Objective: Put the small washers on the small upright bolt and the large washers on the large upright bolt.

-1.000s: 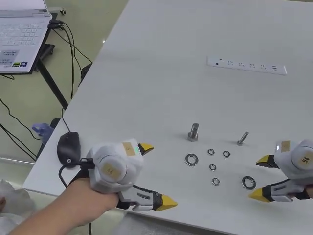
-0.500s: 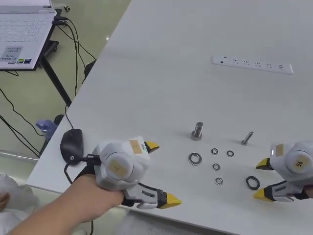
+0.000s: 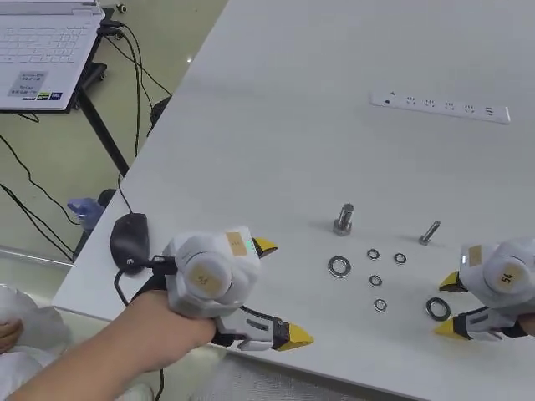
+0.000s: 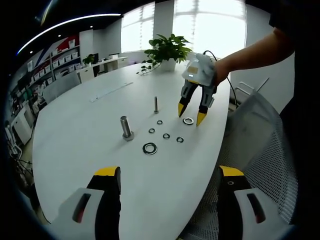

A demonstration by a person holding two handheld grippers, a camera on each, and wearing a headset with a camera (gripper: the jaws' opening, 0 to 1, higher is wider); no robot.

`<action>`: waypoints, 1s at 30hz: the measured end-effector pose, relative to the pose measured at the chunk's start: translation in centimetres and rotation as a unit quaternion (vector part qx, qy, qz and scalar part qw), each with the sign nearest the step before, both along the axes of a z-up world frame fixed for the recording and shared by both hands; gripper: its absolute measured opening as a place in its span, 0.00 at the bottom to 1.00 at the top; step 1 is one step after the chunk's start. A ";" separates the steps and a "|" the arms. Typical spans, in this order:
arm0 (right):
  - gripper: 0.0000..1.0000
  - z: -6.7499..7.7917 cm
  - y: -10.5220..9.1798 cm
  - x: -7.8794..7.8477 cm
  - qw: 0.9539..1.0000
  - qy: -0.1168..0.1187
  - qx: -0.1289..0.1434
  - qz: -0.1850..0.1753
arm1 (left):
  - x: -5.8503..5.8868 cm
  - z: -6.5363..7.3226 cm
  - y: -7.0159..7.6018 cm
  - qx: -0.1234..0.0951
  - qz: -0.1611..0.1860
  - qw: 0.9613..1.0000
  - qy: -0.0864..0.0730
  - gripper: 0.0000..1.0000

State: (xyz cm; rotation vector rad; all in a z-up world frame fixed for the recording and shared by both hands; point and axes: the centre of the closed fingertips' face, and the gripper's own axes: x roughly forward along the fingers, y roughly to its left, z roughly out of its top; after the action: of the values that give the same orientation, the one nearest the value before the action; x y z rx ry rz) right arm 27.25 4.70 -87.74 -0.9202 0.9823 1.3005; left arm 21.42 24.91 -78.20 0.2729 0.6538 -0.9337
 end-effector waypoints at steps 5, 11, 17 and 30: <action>0.40 0.0 0.1 -0.2 1.000 0.000 -0.001 0.003 | -0.2 -0.1 -0.1 -0.001 -0.003 1.000 0.002 0.77; 0.34 0.1 -0.1 -0.2 1.000 0.000 -0.015 0.002 | -0.5 0.1 -0.3 -0.010 -0.008 1.000 0.004 0.77; 0.34 0.0 0.1 -0.2 1.000 0.000 -0.030 -0.001 | -0.4 0.1 -0.3 -0.012 -0.005 1.000 0.003 0.75; 0.24 -0.2 0.3 -0.3 0.998 -0.003 -0.064 -0.001 | -0.7 0.0 -0.2 -0.020 0.001 1.000 0.004 0.72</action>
State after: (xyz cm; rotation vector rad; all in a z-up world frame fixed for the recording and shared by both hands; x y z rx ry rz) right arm 26.95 4.97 -87.92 -1.0200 1.0717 1.2436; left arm 20.71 24.67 -78.21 0.2334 0.6417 -0.9446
